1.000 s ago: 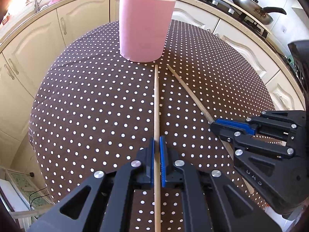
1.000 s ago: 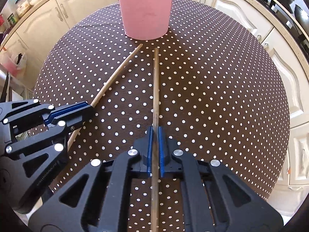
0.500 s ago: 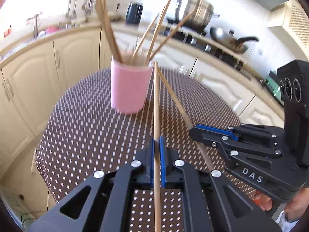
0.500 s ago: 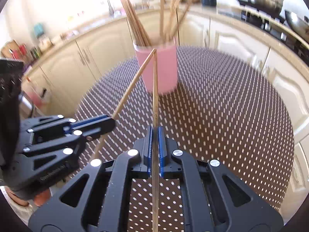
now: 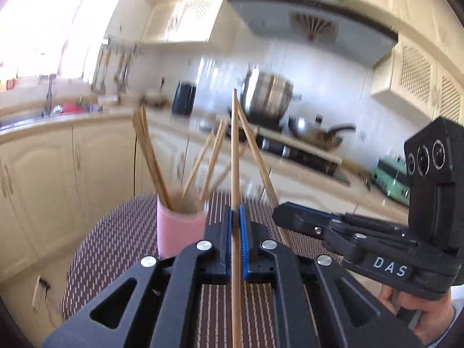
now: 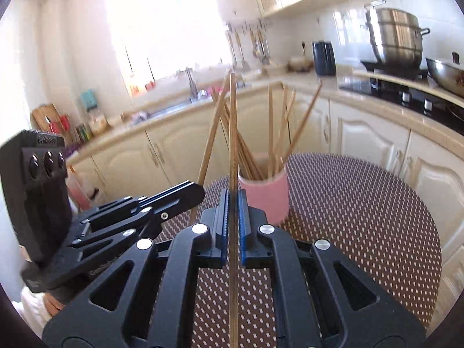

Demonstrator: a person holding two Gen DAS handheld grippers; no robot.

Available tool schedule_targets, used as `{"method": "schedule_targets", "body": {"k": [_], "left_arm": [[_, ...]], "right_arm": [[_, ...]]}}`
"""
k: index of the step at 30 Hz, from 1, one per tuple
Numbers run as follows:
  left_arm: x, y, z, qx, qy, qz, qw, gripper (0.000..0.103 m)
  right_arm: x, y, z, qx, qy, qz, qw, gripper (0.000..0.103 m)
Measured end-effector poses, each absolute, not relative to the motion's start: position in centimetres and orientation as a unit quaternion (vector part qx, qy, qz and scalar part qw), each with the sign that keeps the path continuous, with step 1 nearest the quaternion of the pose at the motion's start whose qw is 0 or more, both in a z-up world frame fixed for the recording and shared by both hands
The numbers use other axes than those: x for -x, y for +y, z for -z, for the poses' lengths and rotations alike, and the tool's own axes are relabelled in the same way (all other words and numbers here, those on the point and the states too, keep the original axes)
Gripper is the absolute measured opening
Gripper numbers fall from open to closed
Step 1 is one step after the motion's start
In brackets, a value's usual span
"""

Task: Organize utensils
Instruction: 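Lift both held chopsticks up over the pink cup, then lower both chopsticks into the cup and open both grippers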

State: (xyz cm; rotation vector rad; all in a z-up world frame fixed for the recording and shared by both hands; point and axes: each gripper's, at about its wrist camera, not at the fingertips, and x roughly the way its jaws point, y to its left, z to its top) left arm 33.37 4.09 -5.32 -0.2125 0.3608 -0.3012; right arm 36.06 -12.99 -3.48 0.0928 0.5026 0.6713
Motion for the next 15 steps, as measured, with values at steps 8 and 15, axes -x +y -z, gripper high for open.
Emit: {"method": "schedule_targets", "body": {"k": [8, 15], "left_arm": [[-36.5, 5.0, 4.0, 0.135, 0.086, 0.133, 0.978, 0.006], [-41.0, 5.8, 4.2, 0.146, 0.039, 0.11, 0.982, 0.006]], "right_arm": [[-39.1, -12.9, 1.9, -0.074, 0.152, -0.328, 0.93, 0.006], [-44.2, -11.7, 3.1, -0.106, 0.096, -0.331, 0.933, 0.006]]}}
